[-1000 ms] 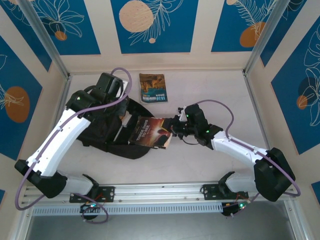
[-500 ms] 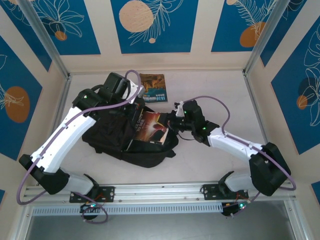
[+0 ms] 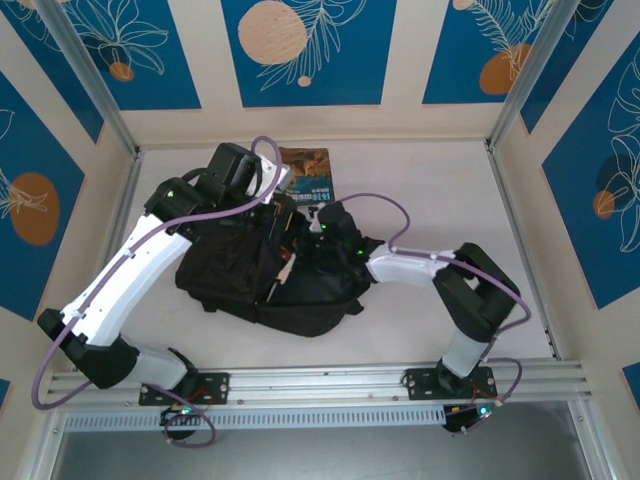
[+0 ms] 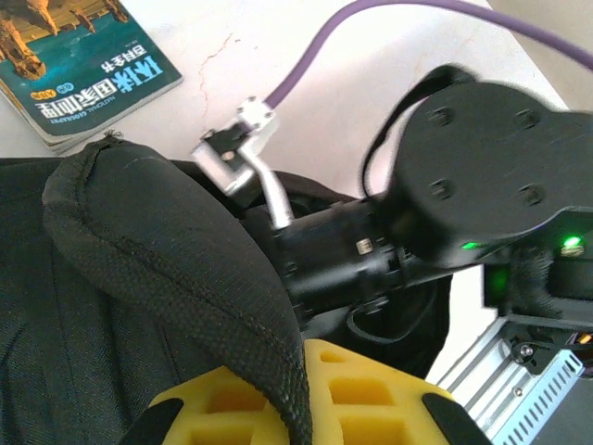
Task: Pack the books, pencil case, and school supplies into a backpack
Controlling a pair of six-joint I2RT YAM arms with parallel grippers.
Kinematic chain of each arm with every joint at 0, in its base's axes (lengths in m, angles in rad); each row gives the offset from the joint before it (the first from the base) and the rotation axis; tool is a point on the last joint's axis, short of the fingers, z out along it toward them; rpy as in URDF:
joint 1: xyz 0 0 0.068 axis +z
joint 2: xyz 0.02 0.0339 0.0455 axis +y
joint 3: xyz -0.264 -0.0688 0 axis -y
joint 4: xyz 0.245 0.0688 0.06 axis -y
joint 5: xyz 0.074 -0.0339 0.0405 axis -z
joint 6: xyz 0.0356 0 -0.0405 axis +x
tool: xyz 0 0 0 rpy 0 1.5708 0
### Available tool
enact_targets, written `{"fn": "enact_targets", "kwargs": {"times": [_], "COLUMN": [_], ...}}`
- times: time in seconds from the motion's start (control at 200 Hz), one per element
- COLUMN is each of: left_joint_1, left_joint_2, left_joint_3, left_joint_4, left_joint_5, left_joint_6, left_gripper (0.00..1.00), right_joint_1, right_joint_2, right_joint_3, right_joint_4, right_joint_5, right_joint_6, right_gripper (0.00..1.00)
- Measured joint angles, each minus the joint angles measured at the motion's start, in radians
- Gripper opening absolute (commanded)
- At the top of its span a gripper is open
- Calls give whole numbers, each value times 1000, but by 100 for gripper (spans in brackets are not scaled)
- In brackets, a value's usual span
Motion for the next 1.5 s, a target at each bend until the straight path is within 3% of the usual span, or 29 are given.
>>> {"fn": "enact_targets", "kwargs": {"times": [0.1, 0.16, 0.36, 0.53, 0.755, 0.96, 1.205, 1.33, 1.5], "left_joint_1": [0, 0, 11, 19, 60, 74, 75, 75, 43], "left_joint_2": [-6, -8, -8, -9, -48, -71, -82, -82, -34], "left_joint_3": [0, 0, -2, -9, -64, -94, -204, -281, -330], "left_joint_4": [10, 20, 22, 24, 53, 79, 122, 167, 189], "left_joint_5": [-12, -24, -86, -98, -94, -88, -67, 13, 130], "left_joint_6": [-11, -12, -30, -34, -42, -57, -61, -72, -65], "left_gripper": [0, 0, 0, 0, 0, 0, 0, 0, 0], "right_joint_1": [22, 28, 34, 34, 29, 8, -30, -72, -209], "right_joint_2": [111, 172, 349, 330, 144, -53, -369, -536, -772], "right_joint_3": [111, 175, 397, 401, 217, 80, -118, -210, -348], "right_joint_4": [3, 6, -27, -125, -247, -307, -305, -332, -430], "right_joint_5": [26, 34, 10, 2, 26, 35, 44, 69, 137], "right_joint_6": [18, 21, -19, -93, -216, -304, -443, -484, -517], "right_gripper": [10, 16, 57, 74, 96, 97, 90, 85, 81]}}
